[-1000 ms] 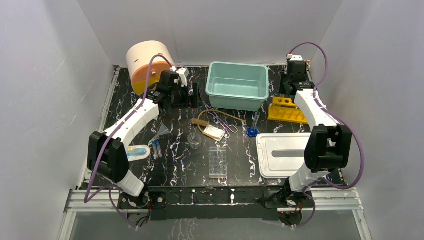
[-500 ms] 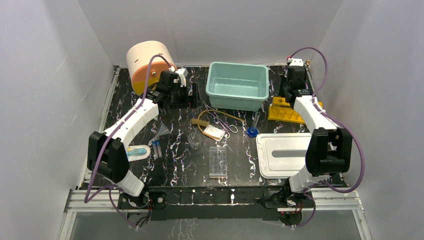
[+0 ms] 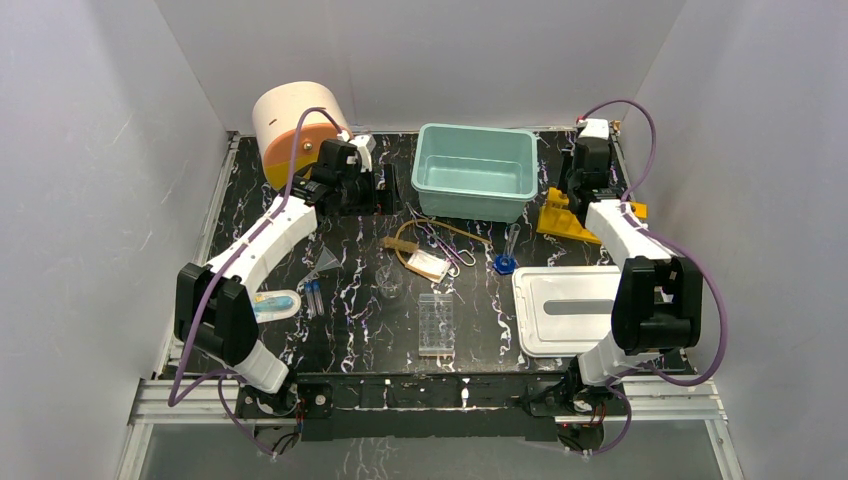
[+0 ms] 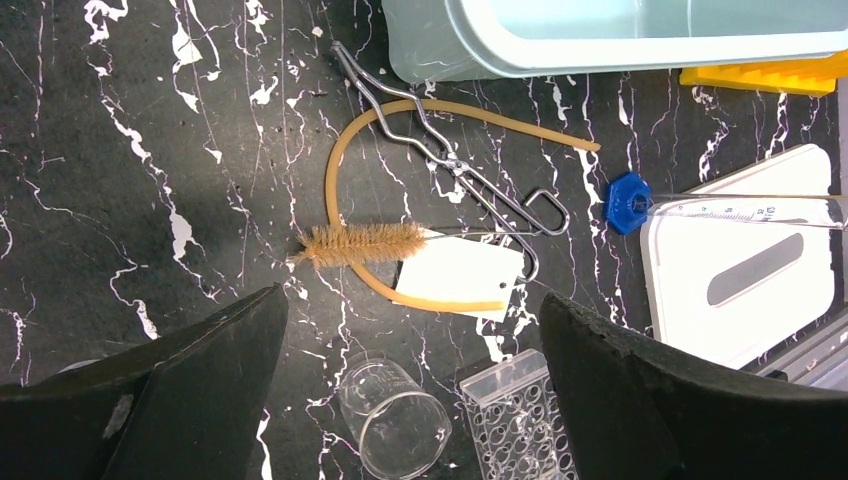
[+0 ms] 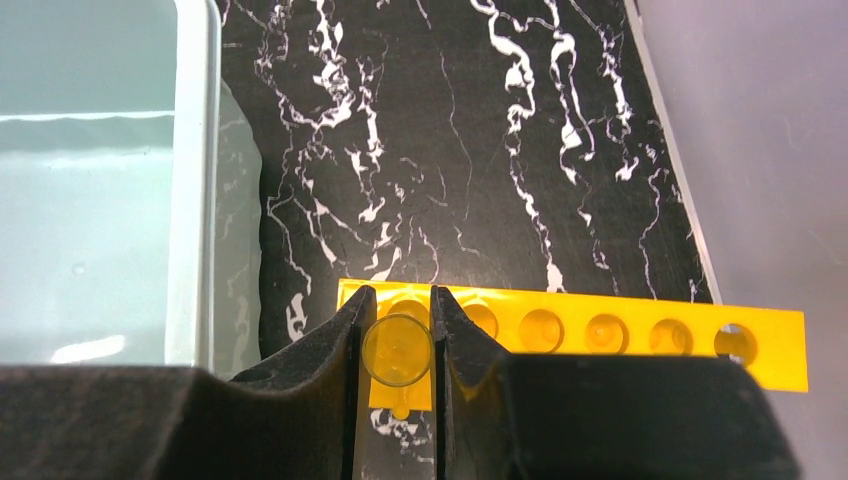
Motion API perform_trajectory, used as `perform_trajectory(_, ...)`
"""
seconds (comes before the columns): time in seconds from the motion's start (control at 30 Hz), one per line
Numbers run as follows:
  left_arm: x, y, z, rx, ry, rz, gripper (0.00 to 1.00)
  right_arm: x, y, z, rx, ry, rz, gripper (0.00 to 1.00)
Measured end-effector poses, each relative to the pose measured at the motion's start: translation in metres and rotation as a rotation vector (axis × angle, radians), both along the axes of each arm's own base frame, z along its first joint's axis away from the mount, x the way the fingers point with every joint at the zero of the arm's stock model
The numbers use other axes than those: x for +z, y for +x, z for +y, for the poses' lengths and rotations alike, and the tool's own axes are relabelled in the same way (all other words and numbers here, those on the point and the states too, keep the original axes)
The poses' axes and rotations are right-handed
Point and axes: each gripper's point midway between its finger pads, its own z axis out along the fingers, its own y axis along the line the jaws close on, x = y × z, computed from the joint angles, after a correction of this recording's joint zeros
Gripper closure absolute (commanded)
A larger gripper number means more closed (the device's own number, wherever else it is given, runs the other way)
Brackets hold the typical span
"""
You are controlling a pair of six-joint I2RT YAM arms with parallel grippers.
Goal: Organize the chemistry lab equipment
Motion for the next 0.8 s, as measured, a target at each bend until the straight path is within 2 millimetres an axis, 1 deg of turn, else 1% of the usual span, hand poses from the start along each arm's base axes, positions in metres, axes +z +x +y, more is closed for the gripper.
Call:
perform_trajectory(0.13,0.000,0.000,0.001,0.000,0.003,-0.001,0.03,0.001,0.004,-0.002,-0.013,-0.003,-0.033,0.69)
perform_trajectory(0.37,0.000,0.001,0.002,0.004,0.004,-0.002,0.03,-0.001,0.002,-0.002,-0.022,0.011,-0.025,0.49)
perform_trajectory(0.43,0.000,0.001,0.002,0.005,0.004,-0.003,0.03,-0.004,0.000,-0.002,-0.027,0.017,-0.010,0.41)
perform_trajectory(0.5,0.001,0.001,0.003,0.005,0.003,-0.005,0.02,-0.007,-0.004,-0.003,-0.040,0.021,0.016,0.31)
perform_trajectory(0.57,0.002,0.001,0.003,0.006,0.002,-0.006,0.02,-0.007,-0.008,-0.005,-0.060,0.023,0.038,0.22)
perform_trajectory(0.63,0.003,0.001,0.003,0.007,0.001,-0.008,0.02,-0.001,-0.009,-0.007,-0.078,0.021,0.049,0.17)
perform_trajectory(0.7,0.003,0.001,0.003,0.011,-0.001,-0.008,0.02,0.009,-0.009,-0.009,-0.090,0.023,0.044,0.12)
perform_trajectory(0.8,0.003,0.002,0.005,0.018,-0.003,-0.007,0.02,0.035,-0.007,-0.010,-0.108,0.031,0.019,0.11)
